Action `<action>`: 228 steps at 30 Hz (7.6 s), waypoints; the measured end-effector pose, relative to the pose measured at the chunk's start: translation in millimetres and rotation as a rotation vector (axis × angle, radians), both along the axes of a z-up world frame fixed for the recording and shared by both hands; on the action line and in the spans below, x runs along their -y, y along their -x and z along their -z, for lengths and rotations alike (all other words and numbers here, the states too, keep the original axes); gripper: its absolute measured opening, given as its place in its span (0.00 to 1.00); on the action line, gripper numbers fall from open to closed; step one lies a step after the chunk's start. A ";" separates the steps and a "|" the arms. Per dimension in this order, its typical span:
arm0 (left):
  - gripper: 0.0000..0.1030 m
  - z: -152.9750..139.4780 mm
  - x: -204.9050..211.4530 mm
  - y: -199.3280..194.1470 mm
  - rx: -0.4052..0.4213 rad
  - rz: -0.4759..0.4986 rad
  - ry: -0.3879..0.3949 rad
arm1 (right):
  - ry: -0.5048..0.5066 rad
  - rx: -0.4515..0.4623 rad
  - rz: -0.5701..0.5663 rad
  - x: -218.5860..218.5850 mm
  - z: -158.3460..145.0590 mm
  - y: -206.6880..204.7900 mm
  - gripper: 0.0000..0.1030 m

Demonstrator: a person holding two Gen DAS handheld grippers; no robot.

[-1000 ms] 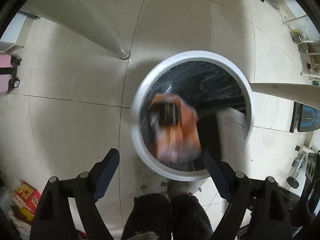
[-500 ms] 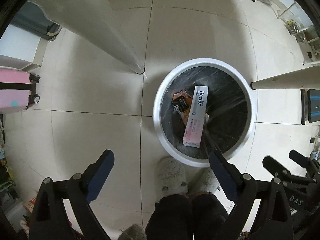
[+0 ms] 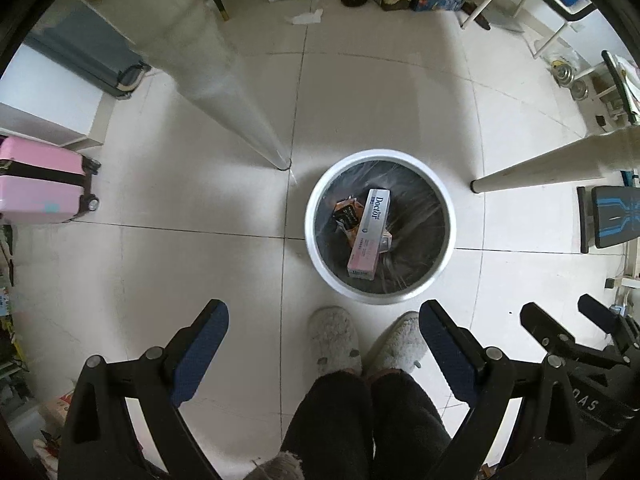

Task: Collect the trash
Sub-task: 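Open both grippers to drop the bag and box into the bin, then move both grippers back up over the table, then grasp the paper leaflet with the left gripper while the right grasps the blue rice bag, then carry the leaflet and blue rice bag over the trash bin, then open both grippers to drop the leaflet and rice bag into the bin, then move both grippers back up over the table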

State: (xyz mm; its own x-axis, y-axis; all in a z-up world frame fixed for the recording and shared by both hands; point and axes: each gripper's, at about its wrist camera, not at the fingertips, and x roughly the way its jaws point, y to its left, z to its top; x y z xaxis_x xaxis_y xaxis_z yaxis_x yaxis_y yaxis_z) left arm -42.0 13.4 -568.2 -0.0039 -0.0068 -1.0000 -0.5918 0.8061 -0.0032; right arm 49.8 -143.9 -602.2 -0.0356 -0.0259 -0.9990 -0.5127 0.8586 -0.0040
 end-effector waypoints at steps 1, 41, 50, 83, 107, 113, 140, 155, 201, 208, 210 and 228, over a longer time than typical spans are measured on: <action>0.94 -9.3 0.3 2.6 0.003 0.001 -0.005 | -0.004 0.007 0.001 0.6 -13.7 0.8 0.98; 1.00 -288.0 -105.3 -252.6 0.101 -0.260 -0.108 | -0.201 0.136 0.262 -37.4 -364.0 -312.5 0.98; 0.99 -214.4 -153.3 -399.7 0.013 -0.458 0.080 | -0.180 0.109 0.396 -62.8 -311.6 -503.6 0.98; 0.74 -168.1 -143.5 -368.1 -0.003 -0.219 0.007 | -0.017 0.041 0.189 -97.3 -232.2 -564.3 0.77; 0.69 -307.6 -80.6 -341.0 0.221 -0.010 -0.253 | -0.194 0.224 0.022 -110.6 -327.9 -433.1 0.63; 0.69 -337.9 -73.2 -281.3 0.314 0.042 -0.253 | -0.282 0.258 0.033 -93.4 -371.1 -344.7 0.63; 0.69 -47.7 -12.4 -30.8 -0.024 0.088 0.190 | -0.153 -0.298 0.146 34.6 -92.1 34.5 0.63; 0.95 159.6 -29.9 -68.6 -0.032 0.029 0.275 | -0.187 -0.382 0.021 17.5 182.1 21.0 1.00; 0.95 -166.9 7.5 19.7 0.050 0.024 -0.017 | -0.113 0.050 -0.038 2.2 -217.1 10.2 1.00; 0.95 -241.4 -3.8 23.9 0.121 0.002 -0.030 | -0.146 0.062 -0.031 -4.8 -304.9 15.2 1.00; 0.95 -257.0 -7.2 19.3 0.145 -0.004 -0.050 | -0.176 0.058 -0.002 -7.1 -327.1 10.7 1.00; 1.00 -291.7 -74.2 -184.4 0.165 -0.076 -0.282 | -0.152 0.150 0.126 -46.4 -355.0 -288.2 1.00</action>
